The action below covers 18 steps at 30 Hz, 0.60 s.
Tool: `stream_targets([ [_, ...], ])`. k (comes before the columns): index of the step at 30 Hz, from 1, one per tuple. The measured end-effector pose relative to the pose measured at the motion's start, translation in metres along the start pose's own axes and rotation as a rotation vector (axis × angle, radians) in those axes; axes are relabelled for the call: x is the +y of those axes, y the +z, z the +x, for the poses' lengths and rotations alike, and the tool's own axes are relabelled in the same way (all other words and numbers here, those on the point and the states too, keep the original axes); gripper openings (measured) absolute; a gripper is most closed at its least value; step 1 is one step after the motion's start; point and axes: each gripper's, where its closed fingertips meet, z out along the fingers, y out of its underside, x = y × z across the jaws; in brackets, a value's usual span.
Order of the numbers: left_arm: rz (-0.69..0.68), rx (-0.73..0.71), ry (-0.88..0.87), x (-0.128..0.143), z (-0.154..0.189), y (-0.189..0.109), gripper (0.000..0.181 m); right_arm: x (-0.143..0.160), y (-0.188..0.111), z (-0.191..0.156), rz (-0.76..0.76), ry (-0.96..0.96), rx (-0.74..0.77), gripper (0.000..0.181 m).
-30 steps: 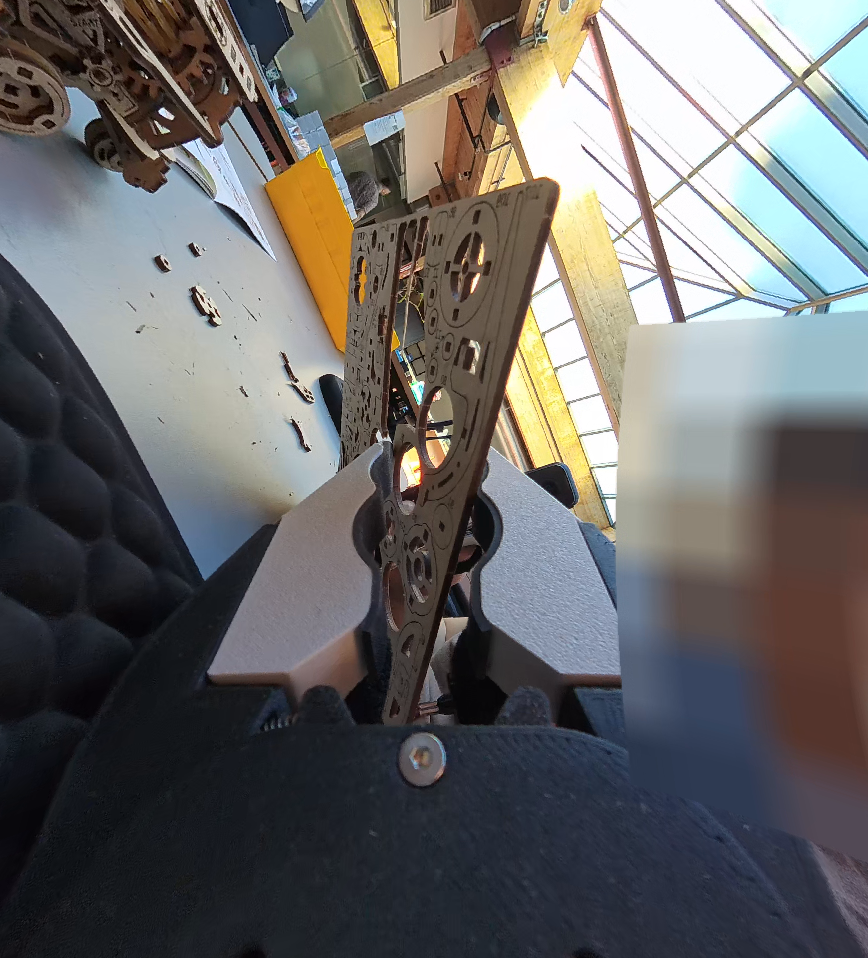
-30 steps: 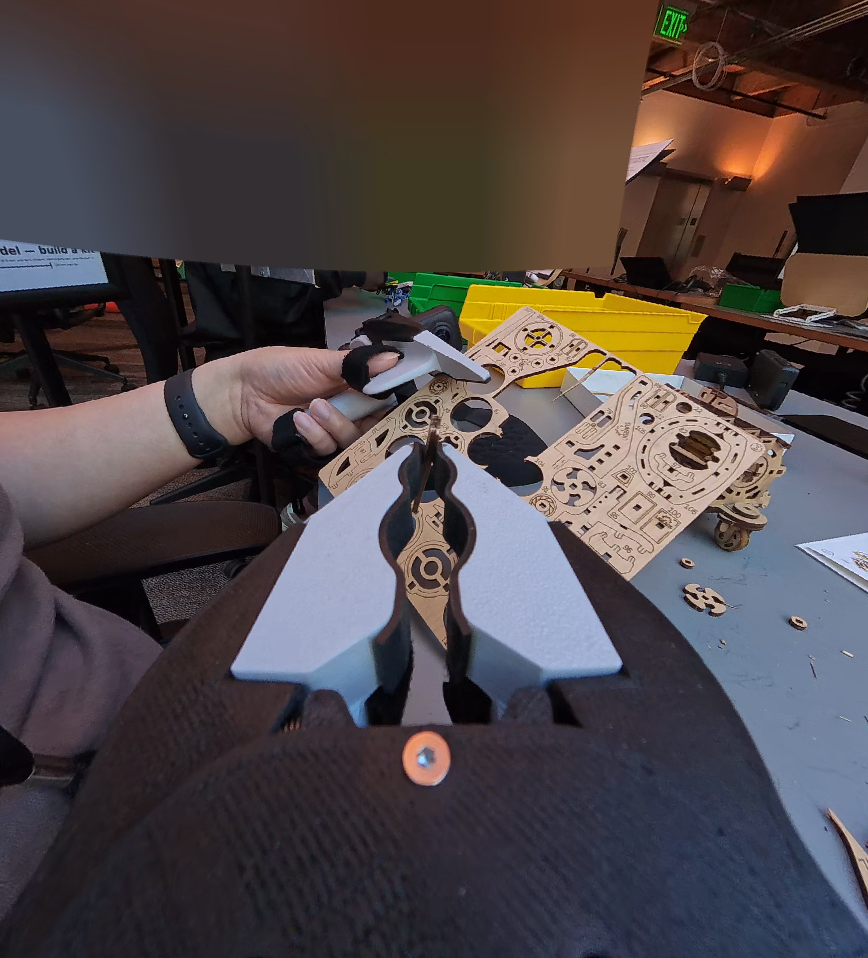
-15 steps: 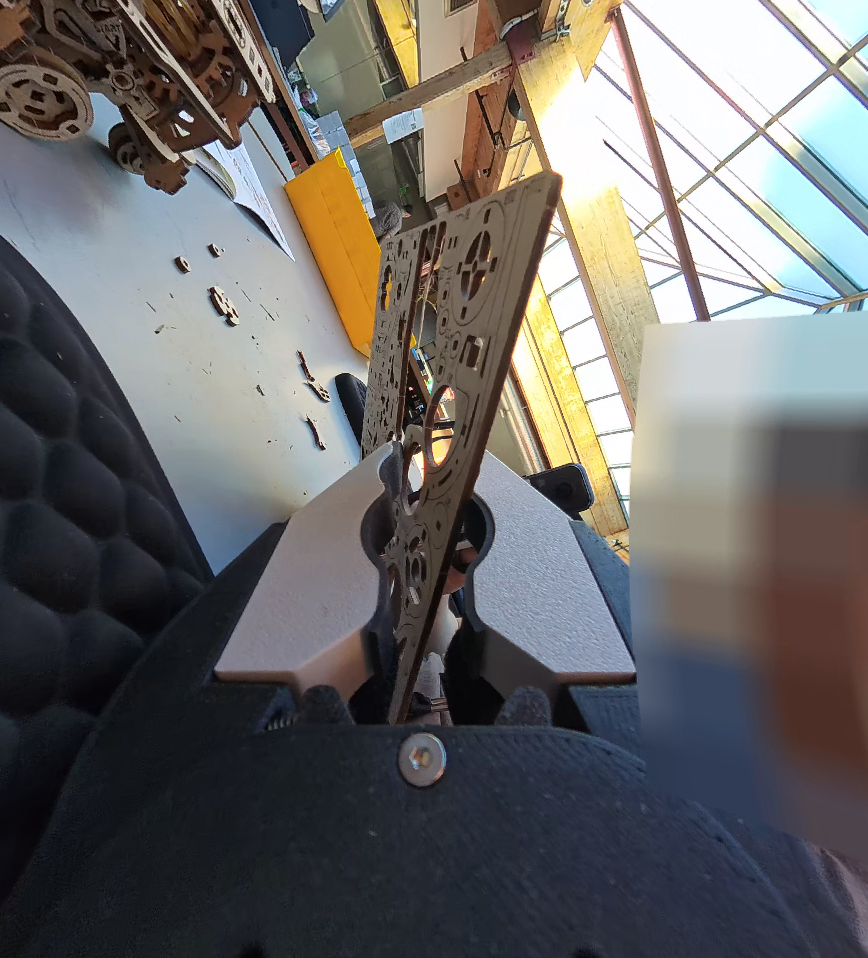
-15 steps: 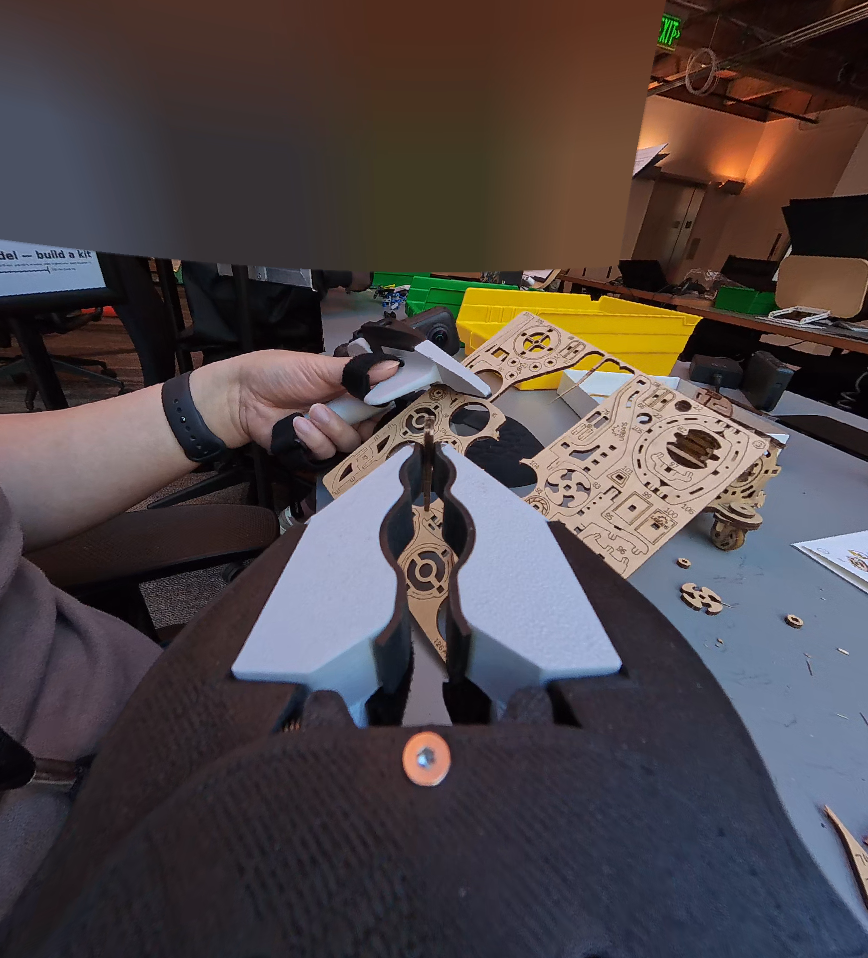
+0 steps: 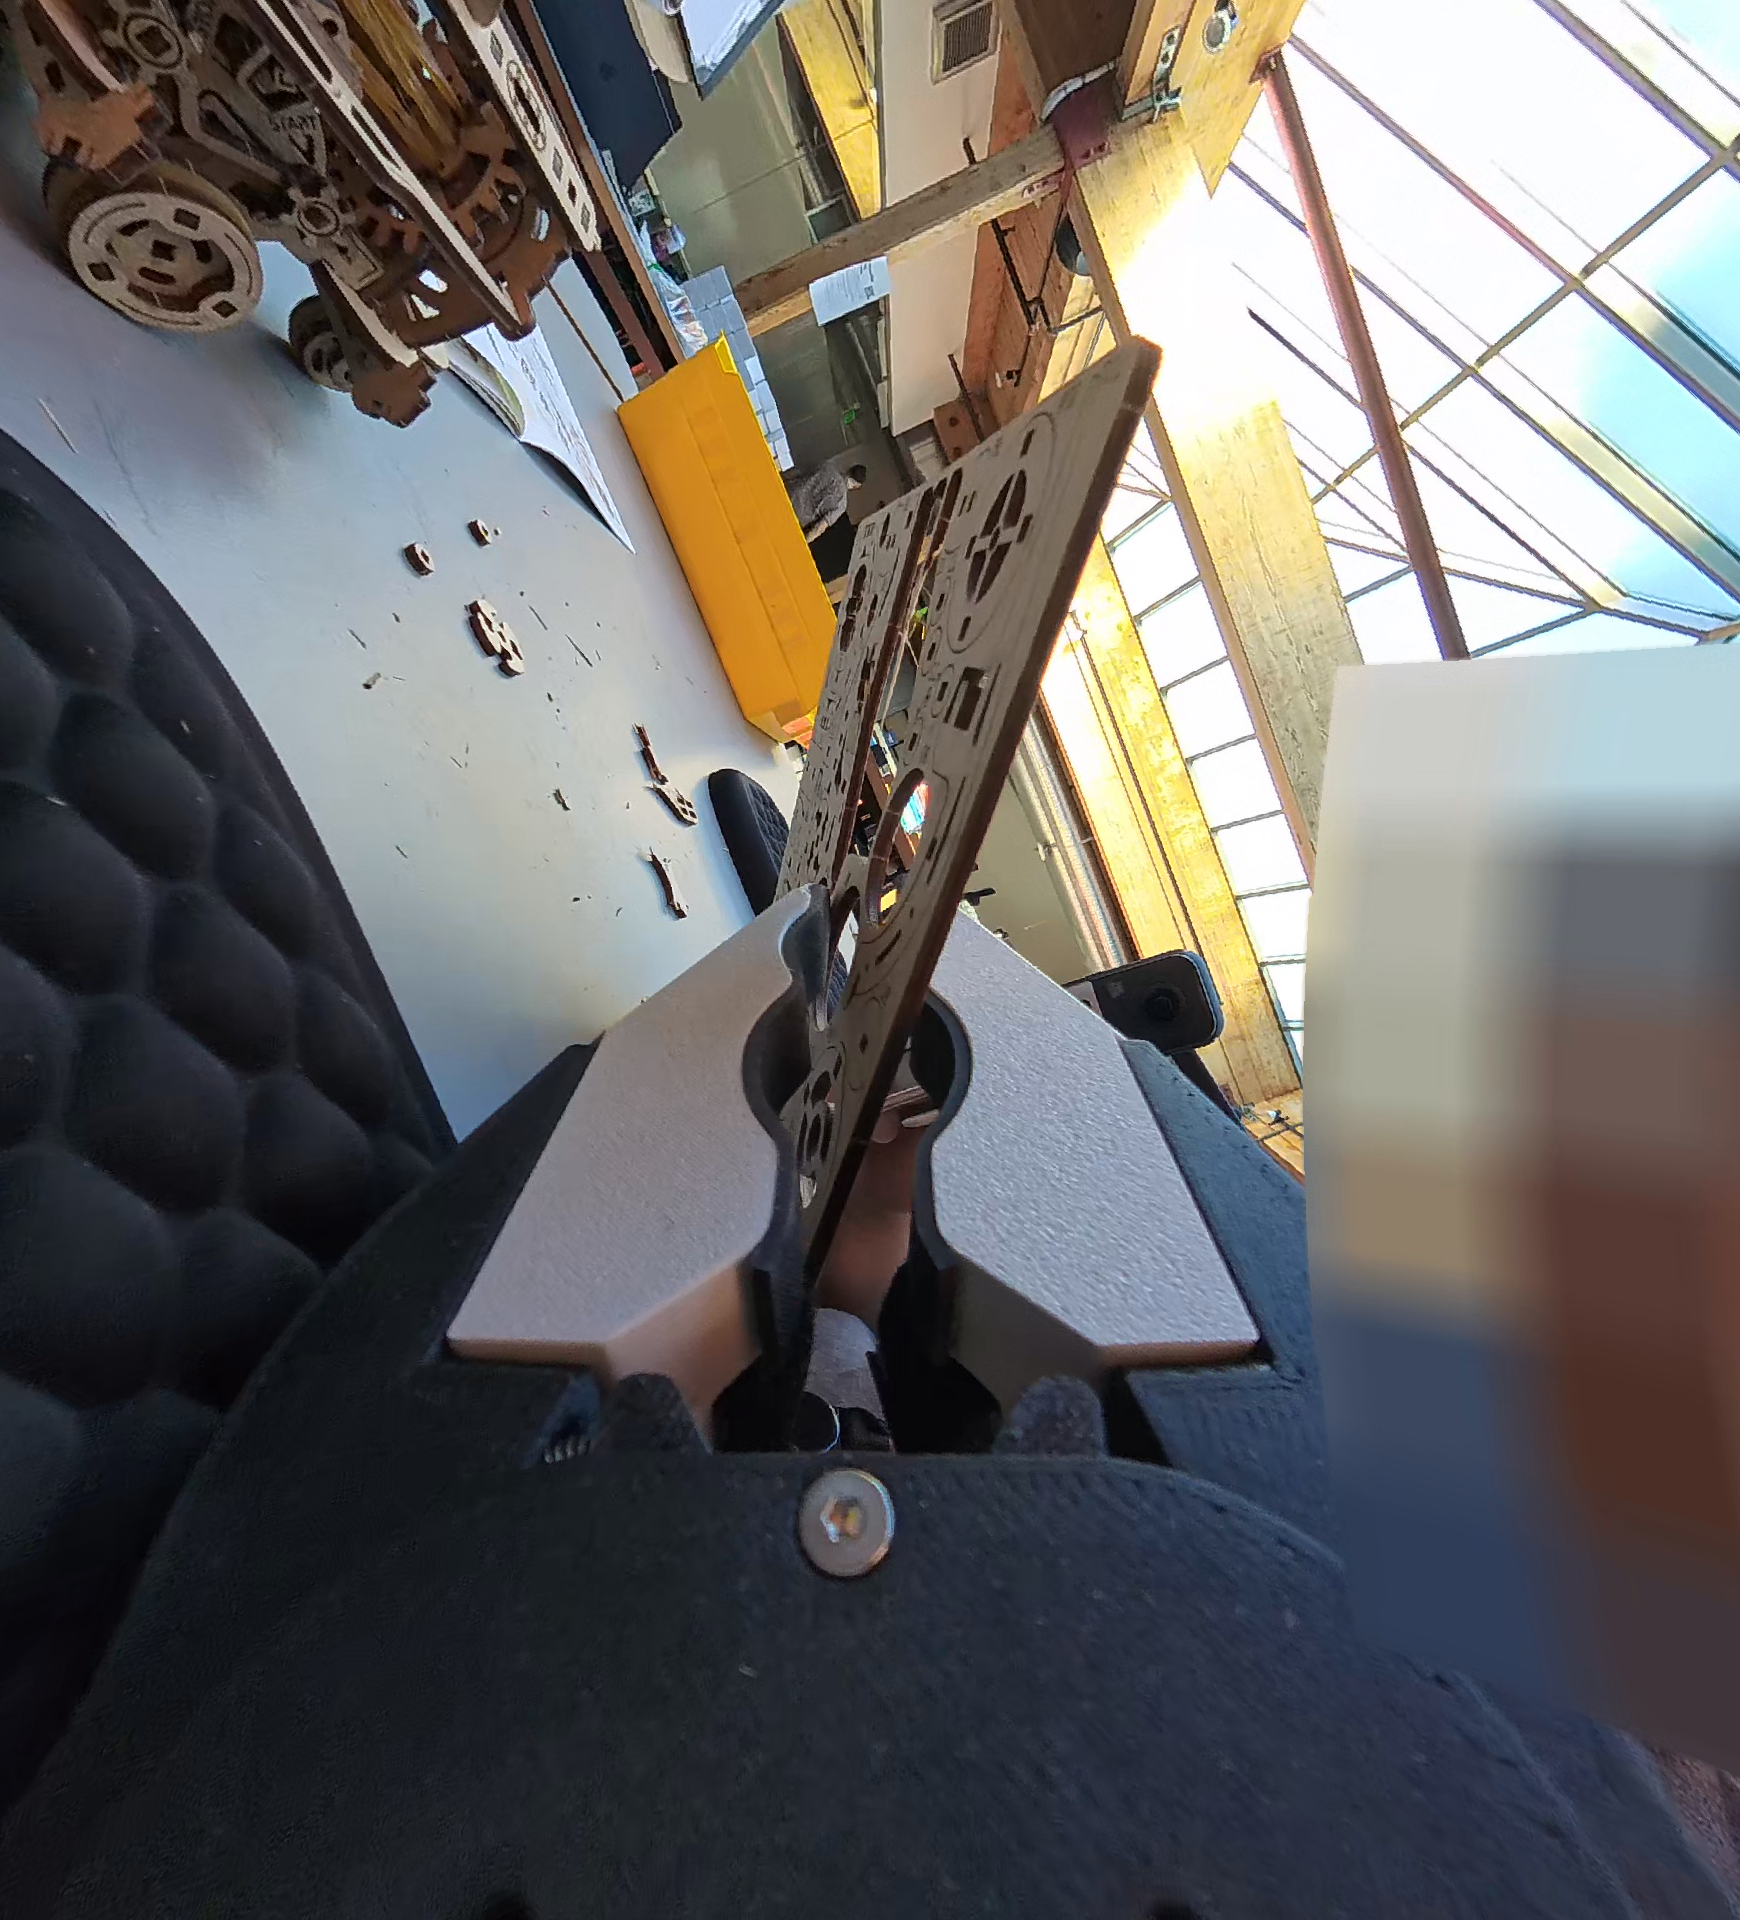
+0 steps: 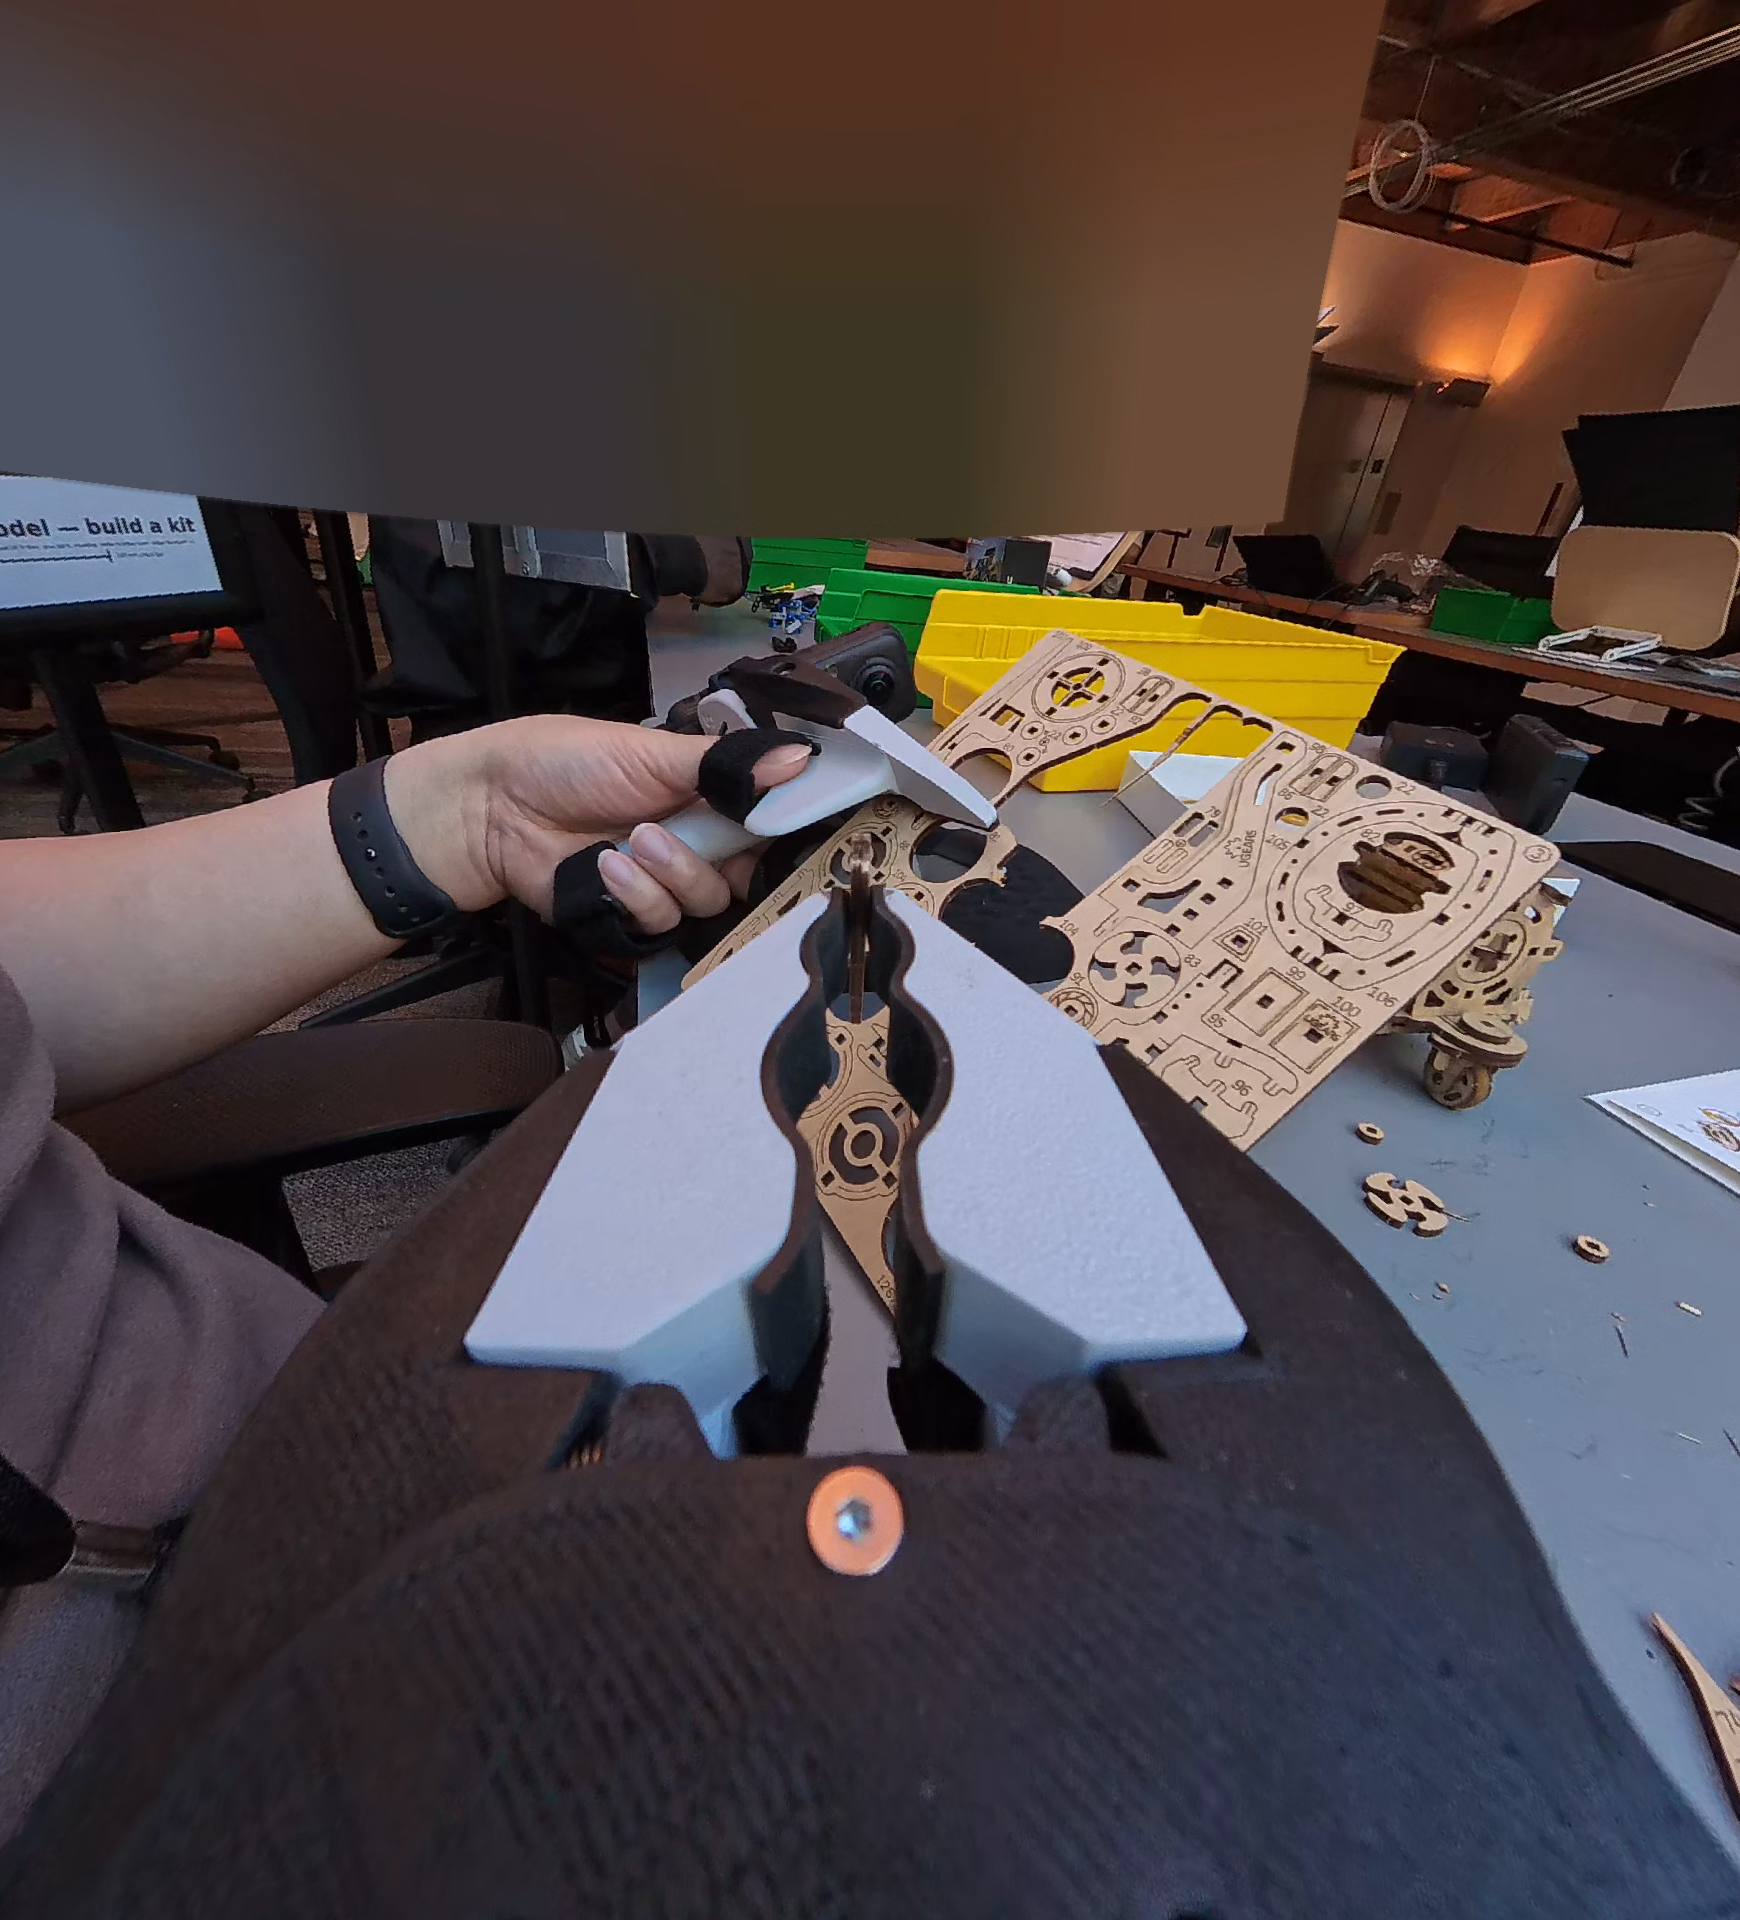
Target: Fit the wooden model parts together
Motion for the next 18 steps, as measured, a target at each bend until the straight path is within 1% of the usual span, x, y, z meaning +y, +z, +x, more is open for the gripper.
stream_targets([
  [11,0.001,-0.005,0.004,0.0002,-0.0007,-0.0002,0.006,-0.0022,-0.0019,-0.0022,0.016,-0.02,-0.002,0.001],
  [18,0.007,-0.008,0.003,-0.0005,-0.0013,-0.0003,0.005,-0.0098,-0.0093,-0.0084,0.062,-0.097,0.011,0.001],
])
